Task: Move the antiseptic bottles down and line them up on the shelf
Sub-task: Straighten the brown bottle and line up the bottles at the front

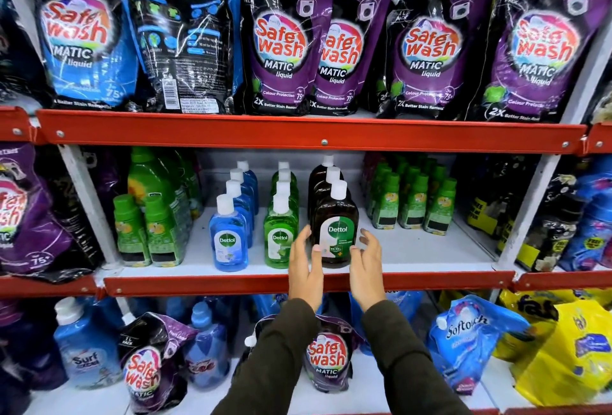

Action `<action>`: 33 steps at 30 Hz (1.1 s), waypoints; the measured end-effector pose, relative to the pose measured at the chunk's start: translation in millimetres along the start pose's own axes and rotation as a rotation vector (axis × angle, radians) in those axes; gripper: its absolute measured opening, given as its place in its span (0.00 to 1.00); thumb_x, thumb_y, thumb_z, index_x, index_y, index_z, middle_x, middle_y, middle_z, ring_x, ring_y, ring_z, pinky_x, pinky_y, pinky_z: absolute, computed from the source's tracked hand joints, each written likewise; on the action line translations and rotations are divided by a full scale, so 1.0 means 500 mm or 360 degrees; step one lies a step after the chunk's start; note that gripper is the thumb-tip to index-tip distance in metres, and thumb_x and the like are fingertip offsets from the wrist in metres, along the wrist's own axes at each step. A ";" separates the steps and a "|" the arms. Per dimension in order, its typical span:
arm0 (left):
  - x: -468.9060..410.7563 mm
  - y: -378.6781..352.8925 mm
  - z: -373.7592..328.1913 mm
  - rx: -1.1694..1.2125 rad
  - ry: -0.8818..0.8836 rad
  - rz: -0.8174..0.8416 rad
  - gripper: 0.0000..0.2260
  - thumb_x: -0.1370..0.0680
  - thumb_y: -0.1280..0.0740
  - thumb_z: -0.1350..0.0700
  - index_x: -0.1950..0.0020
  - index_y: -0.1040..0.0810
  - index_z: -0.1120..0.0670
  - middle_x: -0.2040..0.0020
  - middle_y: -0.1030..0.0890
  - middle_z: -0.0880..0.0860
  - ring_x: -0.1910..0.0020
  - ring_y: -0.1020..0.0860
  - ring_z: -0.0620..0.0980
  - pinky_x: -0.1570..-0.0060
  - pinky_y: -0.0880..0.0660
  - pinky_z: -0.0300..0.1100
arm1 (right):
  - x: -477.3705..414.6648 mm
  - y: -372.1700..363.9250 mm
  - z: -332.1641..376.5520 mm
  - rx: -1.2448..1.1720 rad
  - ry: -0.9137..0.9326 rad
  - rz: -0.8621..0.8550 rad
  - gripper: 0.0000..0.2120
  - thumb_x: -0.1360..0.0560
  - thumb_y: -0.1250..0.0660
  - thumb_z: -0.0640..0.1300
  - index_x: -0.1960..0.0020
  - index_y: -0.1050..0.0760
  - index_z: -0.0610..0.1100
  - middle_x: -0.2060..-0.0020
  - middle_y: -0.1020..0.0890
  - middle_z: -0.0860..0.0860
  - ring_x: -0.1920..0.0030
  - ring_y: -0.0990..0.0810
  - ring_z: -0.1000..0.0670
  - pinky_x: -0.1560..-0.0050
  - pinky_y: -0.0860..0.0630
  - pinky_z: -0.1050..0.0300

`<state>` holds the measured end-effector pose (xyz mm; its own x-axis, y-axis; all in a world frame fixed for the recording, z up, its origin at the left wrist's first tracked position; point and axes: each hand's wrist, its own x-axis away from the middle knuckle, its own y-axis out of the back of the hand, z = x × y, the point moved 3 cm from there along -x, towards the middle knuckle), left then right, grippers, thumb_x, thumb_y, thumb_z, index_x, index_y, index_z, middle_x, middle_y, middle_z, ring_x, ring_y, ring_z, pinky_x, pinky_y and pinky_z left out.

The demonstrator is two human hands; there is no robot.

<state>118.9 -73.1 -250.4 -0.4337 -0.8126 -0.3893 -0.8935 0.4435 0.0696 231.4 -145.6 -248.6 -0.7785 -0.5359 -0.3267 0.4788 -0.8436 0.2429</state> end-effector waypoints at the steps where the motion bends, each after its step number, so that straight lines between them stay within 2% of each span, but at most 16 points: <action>1: 0.009 0.013 -0.004 0.0010 -0.0107 -0.0118 0.18 0.15 0.42 0.57 0.25 0.33 0.49 0.27 0.28 0.51 0.27 0.30 0.46 0.27 0.34 0.42 | 0.011 -0.004 0.007 -0.0017 0.0042 -0.0082 0.20 0.19 0.44 0.39 0.28 0.37 0.42 0.33 0.31 0.45 0.33 0.31 0.53 0.30 0.35 0.60; 3: 0.018 0.041 -0.013 -0.0035 -0.0274 -0.0343 0.15 0.16 0.43 0.55 0.29 0.29 0.47 0.32 0.25 0.51 0.32 0.27 0.43 0.31 0.31 0.38 | 0.034 -0.017 0.022 -0.0098 0.0160 -0.0181 0.16 0.20 0.44 0.38 0.33 0.34 0.47 0.39 0.30 0.47 0.40 0.30 0.65 0.38 0.35 0.73; 4: 0.017 0.054 -0.017 -0.0059 -0.0325 -0.0438 0.15 0.16 0.43 0.54 0.30 0.28 0.49 0.33 0.25 0.51 0.33 0.27 0.44 0.31 0.32 0.37 | 0.044 -0.028 0.029 -0.0139 0.0203 -0.0176 0.15 0.20 0.44 0.39 0.35 0.33 0.50 0.41 0.29 0.48 0.42 0.29 0.67 0.40 0.33 0.73; 7: -0.001 0.090 -0.021 -0.0009 -0.0316 -0.0571 0.19 0.18 0.44 0.50 0.28 0.30 0.54 0.30 0.29 0.51 0.31 0.31 0.43 0.30 0.37 0.33 | 0.065 -0.075 0.043 -0.0293 0.0159 0.0046 0.16 0.18 0.45 0.41 0.32 0.32 0.51 0.37 0.28 0.51 0.36 0.28 0.61 0.31 0.30 0.54; 9: -0.016 0.107 -0.017 0.0122 -0.0183 -0.0483 0.23 0.18 0.44 0.47 0.23 0.35 0.51 0.26 0.33 0.47 0.26 0.35 0.42 0.27 0.39 0.37 | 0.073 -0.111 0.055 -0.0408 0.0053 0.0270 0.20 0.16 0.46 0.45 0.25 0.36 0.52 0.27 0.31 0.53 0.27 0.33 0.54 0.24 0.35 0.45; 11: -0.029 0.120 -0.007 0.0226 -0.0044 -0.0328 0.26 0.18 0.45 0.44 0.20 0.40 0.47 0.21 0.38 0.44 0.22 0.40 0.42 0.24 0.42 0.43 | 0.077 -0.141 0.073 -0.0485 -0.0024 0.0439 0.22 0.16 0.46 0.50 0.22 0.41 0.54 0.23 0.37 0.55 0.23 0.39 0.55 0.21 0.41 0.46; 13: -0.042 0.128 0.004 0.0268 0.0068 -0.0194 0.27 0.17 0.46 0.44 0.18 0.45 0.47 0.18 0.42 0.46 0.20 0.43 0.44 0.21 0.44 0.47 | 0.076 -0.162 0.088 -0.0526 -0.0045 0.0496 0.23 0.16 0.47 0.51 0.22 0.43 0.55 0.21 0.39 0.56 0.23 0.41 0.58 0.21 0.44 0.53; 15: -0.052 0.135 0.012 0.0314 0.0144 -0.0110 0.26 0.16 0.47 0.45 0.18 0.45 0.48 0.17 0.43 0.49 0.19 0.43 0.47 0.21 0.44 0.47 | 0.070 -0.178 0.096 -0.0557 -0.0062 0.0506 0.23 0.16 0.47 0.50 0.21 0.44 0.52 0.22 0.39 0.55 0.25 0.40 0.60 0.25 0.43 0.62; 17: -0.056 0.140 0.013 0.0332 0.0191 -0.0050 0.28 0.18 0.47 0.41 0.19 0.44 0.48 0.18 0.41 0.50 0.20 0.41 0.47 0.21 0.44 0.46 | 0.065 -0.189 0.096 -0.0573 -0.0076 0.0509 0.23 0.16 0.48 0.50 0.21 0.44 0.52 0.22 0.38 0.54 0.27 0.38 0.61 0.32 0.40 0.72; 18: -0.056 0.143 0.014 0.0339 0.0204 -0.0024 0.31 0.21 0.47 0.38 0.19 0.44 0.47 0.18 0.40 0.49 0.20 0.40 0.46 0.20 0.44 0.49 | 0.064 -0.193 0.094 -0.0582 -0.0074 0.0500 0.22 0.16 0.48 0.49 0.22 0.43 0.53 0.23 0.37 0.54 0.27 0.37 0.61 0.34 0.40 0.73; 19: -0.055 0.145 0.014 0.0360 0.0211 -0.0007 0.33 0.23 0.46 0.35 0.20 0.43 0.45 0.18 0.39 0.49 0.20 0.40 0.47 0.19 0.44 0.52 | 0.063 -0.195 0.091 -0.0596 -0.0067 0.0479 0.21 0.16 0.48 0.49 0.23 0.42 0.55 0.23 0.36 0.55 0.27 0.36 0.61 0.32 0.40 0.71; 21: -0.054 0.148 0.017 0.0406 0.0211 0.0005 0.33 0.27 0.44 0.30 0.23 0.40 0.39 0.19 0.37 0.48 0.21 0.38 0.47 0.20 0.43 0.55 | 0.065 -0.197 0.082 -0.0634 -0.0055 0.0432 0.19 0.16 0.47 0.50 0.26 0.40 0.58 0.23 0.35 0.54 0.26 0.36 0.59 0.24 0.40 0.59; 24: -0.050 0.149 0.017 0.0429 0.0193 0.0015 0.29 0.28 0.44 0.29 0.28 0.38 0.33 0.20 0.35 0.48 0.21 0.37 0.48 0.20 0.42 0.57 | 0.068 -0.197 0.076 -0.0672 -0.0042 0.0392 0.20 0.18 0.45 0.52 0.27 0.37 0.59 0.25 0.32 0.54 0.25 0.34 0.56 0.22 0.40 0.49; 27: -0.050 0.151 0.015 0.0408 0.0201 0.0035 0.31 0.29 0.45 0.28 0.26 0.39 0.34 0.20 0.35 0.47 0.21 0.37 0.48 0.20 0.43 0.57 | 0.068 -0.197 0.083 -0.0672 -0.0057 0.0367 0.19 0.20 0.44 0.55 0.30 0.35 0.64 0.26 0.30 0.56 0.26 0.33 0.56 0.22 0.38 0.48; 30: -0.052 0.156 0.016 0.0403 0.0223 0.0072 0.36 0.29 0.45 0.28 0.22 0.39 0.39 0.21 0.34 0.48 0.21 0.36 0.47 0.20 0.42 0.56 | 0.065 -0.200 0.082 -0.0659 -0.0056 0.0358 0.16 0.18 0.44 0.53 0.33 0.34 0.67 0.27 0.30 0.57 0.27 0.33 0.59 0.23 0.38 0.51; 33: -0.053 0.160 0.016 0.0370 0.0237 0.0096 0.38 0.28 0.46 0.28 0.20 0.39 0.42 0.21 0.33 0.48 0.22 0.36 0.47 0.21 0.41 0.56 | 0.064 -0.201 0.082 -0.0631 -0.0062 0.0364 0.16 0.17 0.44 0.49 0.33 0.35 0.68 0.29 0.30 0.58 0.30 0.32 0.65 0.27 0.35 0.60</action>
<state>59.8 -13.1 -241.8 -0.5129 -0.8211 -0.2503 -0.8225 0.5536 -0.1306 142.0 -76.7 -246.1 -0.6460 -0.7145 -0.2689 0.7524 -0.6553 -0.0663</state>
